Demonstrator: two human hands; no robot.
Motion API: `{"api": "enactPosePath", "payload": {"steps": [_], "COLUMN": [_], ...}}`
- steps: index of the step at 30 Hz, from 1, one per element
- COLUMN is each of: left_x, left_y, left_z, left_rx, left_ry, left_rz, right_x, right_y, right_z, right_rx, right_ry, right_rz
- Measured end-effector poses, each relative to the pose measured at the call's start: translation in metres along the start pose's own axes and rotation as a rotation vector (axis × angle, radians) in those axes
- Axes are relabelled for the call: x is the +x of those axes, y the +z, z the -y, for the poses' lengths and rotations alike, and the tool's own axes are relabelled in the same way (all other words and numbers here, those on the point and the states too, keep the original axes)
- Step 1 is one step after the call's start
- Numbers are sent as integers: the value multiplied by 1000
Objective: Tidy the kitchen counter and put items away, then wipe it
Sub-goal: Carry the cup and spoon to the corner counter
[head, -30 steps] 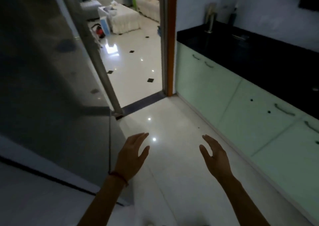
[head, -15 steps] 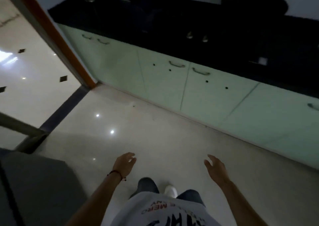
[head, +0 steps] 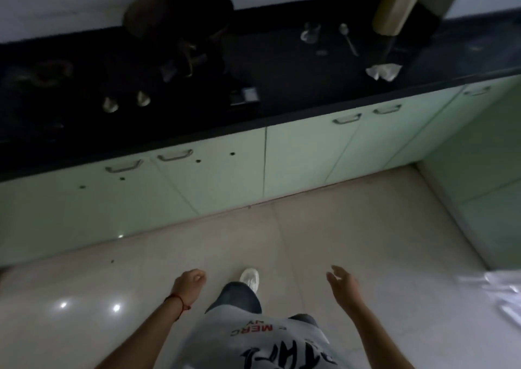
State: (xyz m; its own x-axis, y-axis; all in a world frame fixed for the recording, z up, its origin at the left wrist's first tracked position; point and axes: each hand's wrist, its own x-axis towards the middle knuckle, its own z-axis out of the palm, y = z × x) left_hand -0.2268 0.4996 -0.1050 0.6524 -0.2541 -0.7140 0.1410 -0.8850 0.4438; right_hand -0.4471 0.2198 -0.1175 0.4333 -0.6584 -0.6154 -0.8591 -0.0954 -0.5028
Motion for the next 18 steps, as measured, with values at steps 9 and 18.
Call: {"api": "enactPosePath", "payload": {"steps": [9, 18], "left_x": [91, 151], "left_y": [-14, 42], "left_z": [-148, -290], "left_rx": [194, 293], "left_ry": [202, 334], "left_rz": [215, 257], "right_x": [31, 95], "right_y": [-22, -87], "right_z": [6, -29], "right_rx": [275, 438], "right_ry": [267, 386], "right_rz": [-145, -253]}}
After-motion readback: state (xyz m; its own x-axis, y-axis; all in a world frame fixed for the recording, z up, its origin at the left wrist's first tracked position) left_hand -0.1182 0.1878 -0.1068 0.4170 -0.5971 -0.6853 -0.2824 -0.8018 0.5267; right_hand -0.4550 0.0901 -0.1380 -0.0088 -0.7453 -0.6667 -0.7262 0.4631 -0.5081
